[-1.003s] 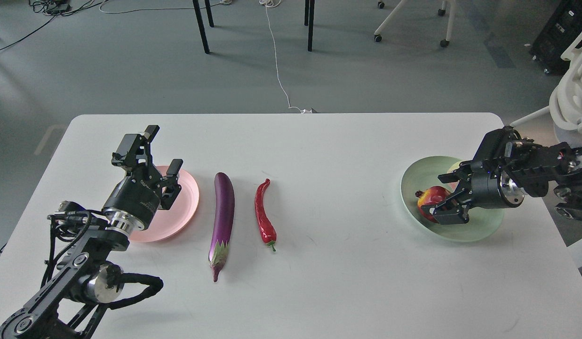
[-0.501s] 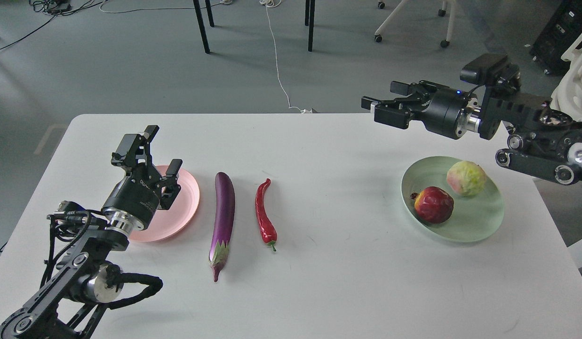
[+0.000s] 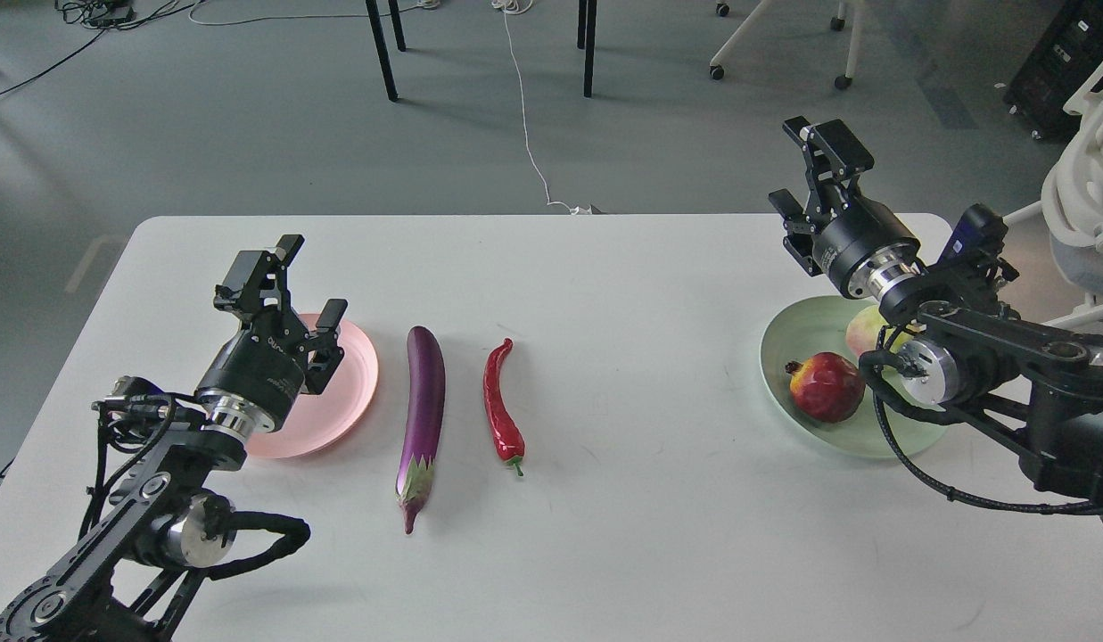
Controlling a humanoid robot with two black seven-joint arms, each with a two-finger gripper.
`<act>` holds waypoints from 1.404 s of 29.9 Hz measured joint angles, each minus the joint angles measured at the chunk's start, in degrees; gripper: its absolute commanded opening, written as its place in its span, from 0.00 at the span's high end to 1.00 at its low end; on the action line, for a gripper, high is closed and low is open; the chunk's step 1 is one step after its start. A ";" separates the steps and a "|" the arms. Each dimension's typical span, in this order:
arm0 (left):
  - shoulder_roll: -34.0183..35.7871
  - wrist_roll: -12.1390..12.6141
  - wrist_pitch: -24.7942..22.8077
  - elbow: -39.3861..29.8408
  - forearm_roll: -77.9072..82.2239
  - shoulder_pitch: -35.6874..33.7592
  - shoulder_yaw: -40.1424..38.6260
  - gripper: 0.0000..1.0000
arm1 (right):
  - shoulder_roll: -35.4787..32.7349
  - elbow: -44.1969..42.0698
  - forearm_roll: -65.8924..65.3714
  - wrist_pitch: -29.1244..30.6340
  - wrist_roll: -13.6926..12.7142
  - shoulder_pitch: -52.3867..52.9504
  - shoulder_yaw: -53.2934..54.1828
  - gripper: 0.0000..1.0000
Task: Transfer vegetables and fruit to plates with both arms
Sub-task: 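Raise the right gripper and move the left gripper toward the chili, then lower the left gripper onto the red chili pepper and close it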
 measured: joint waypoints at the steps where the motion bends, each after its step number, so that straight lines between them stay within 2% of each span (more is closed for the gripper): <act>1: 0.02 -0.09 -0.02 0.00 0.00 -0.06 -0.02 0.01 | -0.10 0.01 0.76 1.13 0.00 -0.86 0.96 0.03; 4: 0.07 -0.19 -0.04 0.00 0.00 -0.10 -0.06 0.01 | -0.17 0.03 1.45 2.26 0.00 -1.64 1.88 0.03; 5: 1.07 -0.59 -0.30 0.01 0.03 -0.85 0.09 0.01 | -0.35 0.05 1.79 5.10 0.07 -3.65 3.70 0.03; 8: 5.85 -4.93 -2.19 -0.67 2.13 -4.72 1.92 0.01 | -0.87 0.07 2.48 11.35 0.04 -8.96 7.85 0.03; 11: 10.53 -11.19 -4.81 -1.35 13.33 -9.67 7.71 0.01 | -0.97 0.07 2.59 12.64 0.04 -10.58 8.88 0.03; 13: 12.49 -13.20 -5.61 -1.46 21.66 -12.61 12.85 0.01 | -1.03 0.09 2.60 12.81 0.04 -10.98 8.98 0.03; 16: 14.28 -13.93 -6.38 -1.48 32.08 -17.19 20.12 0.01 | -1.09 0.13 2.61 12.96 0.03 -11.18 9.03 0.03; 20: 15.04 -13.49 -7.62 -0.72 43.14 -25.32 29.74 0.01 | -1.90 0.23 2.61 13.15 0.02 -11.18 9.14 0.03; 24: 15.08 -12.28 -9.78 2.99 55.91 -34.30 38.65 0.01 | -2.58 0.44 2.61 13.19 0.01 -11.18 9.44 0.03; 28: 14.23 -11.72 -15.68 7.81 66.93 -40.32 43.37 0.01 | -3.15 0.48 2.61 13.18 0.01 -11.18 9.47 0.03; 32: 12.35 -10.90 -20.57 11.71 70.78 -44.44 46.96 0.02 | -3.55 0.48 2.61 13.05 0.01 -11.18 9.48 0.03; 38: 9.77 -5.55 -24.86 15.27 70.65 -49.58 52.93 0.03 | -4.37 0.53 2.61 12.91 0.01 -11.18 9.53 0.03; 40: 8.67 -4.23 -27.18 15.78 70.28 -50.29 53.67 0.03 | -4.79 0.61 2.61 12.90 0.01 -11.24 9.55 0.03; 42: 7.19 -1.86 -28.14 16.84 69.08 -50.54 53.75 0.03 | -5.15 0.63 2.61 12.90 0.01 -11.40 9.56 0.03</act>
